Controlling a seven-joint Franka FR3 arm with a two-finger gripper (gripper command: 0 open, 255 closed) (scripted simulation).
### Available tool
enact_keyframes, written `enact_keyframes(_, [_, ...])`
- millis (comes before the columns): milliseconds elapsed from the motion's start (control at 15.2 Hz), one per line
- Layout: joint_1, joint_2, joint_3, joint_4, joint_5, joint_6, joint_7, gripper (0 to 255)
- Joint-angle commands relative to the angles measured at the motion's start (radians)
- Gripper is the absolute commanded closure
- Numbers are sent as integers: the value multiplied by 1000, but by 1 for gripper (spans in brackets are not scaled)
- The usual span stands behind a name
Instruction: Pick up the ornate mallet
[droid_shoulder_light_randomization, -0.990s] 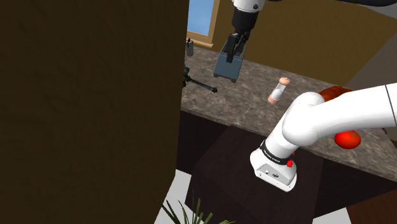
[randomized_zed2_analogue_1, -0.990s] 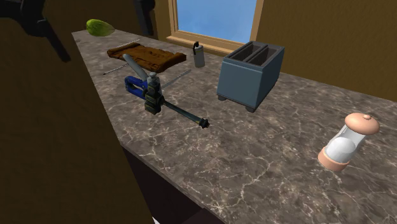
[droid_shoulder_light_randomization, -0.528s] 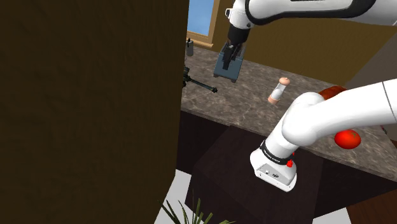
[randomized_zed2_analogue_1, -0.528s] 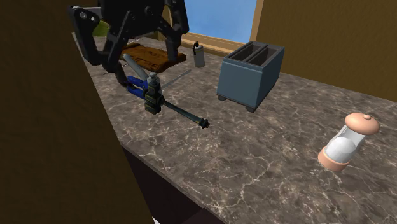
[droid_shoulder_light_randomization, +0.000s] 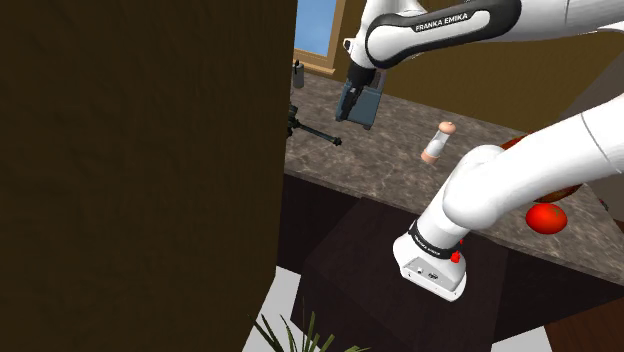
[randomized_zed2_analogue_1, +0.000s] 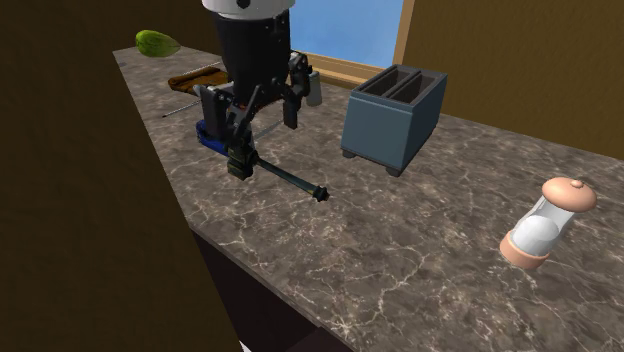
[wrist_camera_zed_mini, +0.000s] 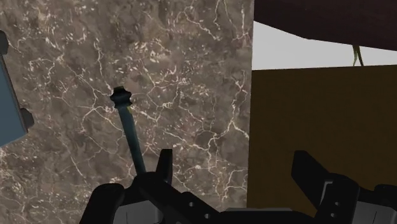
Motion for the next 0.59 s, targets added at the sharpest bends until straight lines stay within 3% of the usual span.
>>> enact_keyframes(0, [3,62,-40,0,3,80,-60,0])
enact_keyframes(264, [27,212,-115,28,48,226,-189,0])
enact_keyframes(528, [61,380,-180,85,160,350,-357,0])
